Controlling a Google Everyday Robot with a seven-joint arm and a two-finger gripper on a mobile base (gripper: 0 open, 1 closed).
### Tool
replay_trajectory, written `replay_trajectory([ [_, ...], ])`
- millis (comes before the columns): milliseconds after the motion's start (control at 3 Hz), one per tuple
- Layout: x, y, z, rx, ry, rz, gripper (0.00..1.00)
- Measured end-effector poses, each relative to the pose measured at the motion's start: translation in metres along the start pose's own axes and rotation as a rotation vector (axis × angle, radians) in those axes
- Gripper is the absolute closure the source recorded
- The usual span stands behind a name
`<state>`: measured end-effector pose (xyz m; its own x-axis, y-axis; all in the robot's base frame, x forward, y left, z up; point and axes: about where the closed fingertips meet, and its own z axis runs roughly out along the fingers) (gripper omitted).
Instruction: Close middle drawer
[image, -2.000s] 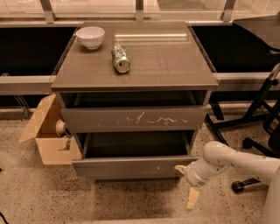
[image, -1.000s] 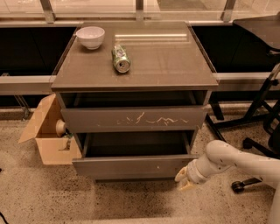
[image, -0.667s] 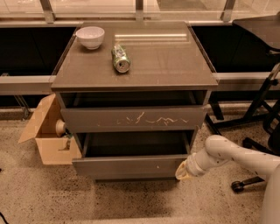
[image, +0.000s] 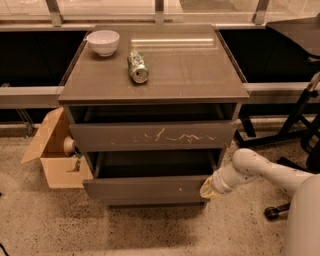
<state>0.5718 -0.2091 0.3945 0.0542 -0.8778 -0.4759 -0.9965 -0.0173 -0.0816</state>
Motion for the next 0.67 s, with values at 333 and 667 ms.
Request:
replay_trajectory([
  [333, 0.0000, 0.0005, 0.0000, 0.000, 0.000, 0.000, 0.60],
  [667, 0.0001, -0.0090, -0.0015, 0.015, -0.004, -0.004, 0.35],
])
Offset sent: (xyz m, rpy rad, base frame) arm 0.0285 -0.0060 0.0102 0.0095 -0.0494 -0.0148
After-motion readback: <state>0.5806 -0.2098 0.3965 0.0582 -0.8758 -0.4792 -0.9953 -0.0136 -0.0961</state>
